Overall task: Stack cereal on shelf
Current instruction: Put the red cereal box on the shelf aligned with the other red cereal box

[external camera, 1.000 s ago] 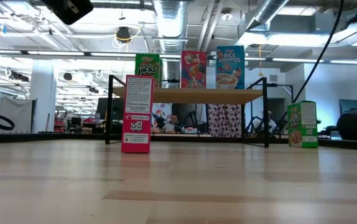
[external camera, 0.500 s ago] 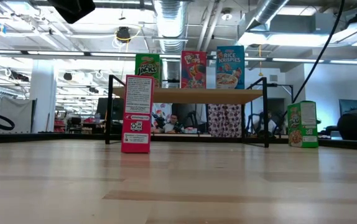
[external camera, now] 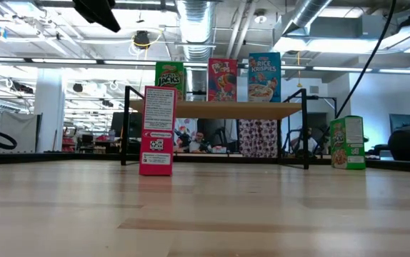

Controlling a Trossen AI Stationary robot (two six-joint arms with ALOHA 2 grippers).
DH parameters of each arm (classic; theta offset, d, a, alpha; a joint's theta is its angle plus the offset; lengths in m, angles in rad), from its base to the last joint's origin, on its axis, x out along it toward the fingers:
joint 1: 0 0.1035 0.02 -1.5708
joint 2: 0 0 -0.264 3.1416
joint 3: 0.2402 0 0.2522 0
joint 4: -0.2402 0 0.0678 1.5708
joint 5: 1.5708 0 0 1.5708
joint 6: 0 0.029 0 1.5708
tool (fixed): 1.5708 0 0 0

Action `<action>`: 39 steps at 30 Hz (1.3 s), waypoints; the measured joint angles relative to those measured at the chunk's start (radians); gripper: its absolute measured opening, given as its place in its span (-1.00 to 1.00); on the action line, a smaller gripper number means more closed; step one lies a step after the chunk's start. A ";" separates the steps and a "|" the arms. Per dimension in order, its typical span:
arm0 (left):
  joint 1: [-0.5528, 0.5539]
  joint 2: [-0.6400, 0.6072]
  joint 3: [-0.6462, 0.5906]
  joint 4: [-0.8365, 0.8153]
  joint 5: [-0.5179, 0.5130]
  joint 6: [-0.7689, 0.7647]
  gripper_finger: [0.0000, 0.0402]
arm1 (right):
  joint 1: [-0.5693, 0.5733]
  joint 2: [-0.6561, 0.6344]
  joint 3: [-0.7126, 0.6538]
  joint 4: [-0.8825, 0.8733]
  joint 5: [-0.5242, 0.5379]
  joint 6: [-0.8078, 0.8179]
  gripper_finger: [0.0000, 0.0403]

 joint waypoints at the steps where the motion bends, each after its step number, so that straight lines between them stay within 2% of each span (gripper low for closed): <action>1: 0.000 -0.003 0.000 0.000 -0.009 0.012 -0.46 | 0.002 0.000 0.000 -0.005 -0.011 0.029 0.23; 8: 0.005 -0.037 0.042 -0.027 -0.048 0.036 -0.46 | 0.011 0.000 0.000 -0.128 -0.090 0.160 0.23; 20: 0.004 -0.177 0.093 -0.160 -0.044 0.025 -0.46 | 0.025 0.000 0.000 -0.475 -0.122 0.030 0.23; 24: 0.004 -0.236 0.093 -0.166 -0.036 0.020 -0.46 | 0.030 0.000 0.000 -0.640 -0.021 0.022 0.23; 34: 0.004 -0.331 0.094 -0.171 -0.034 -0.005 -0.46 | 0.001 0.000 0.000 -1.056 0.396 0.165 0.23; 39: 0.004 -0.331 0.094 -0.215 -0.030 -0.017 -0.46 | -0.026 0.000 0.000 -1.171 0.515 0.222 0.23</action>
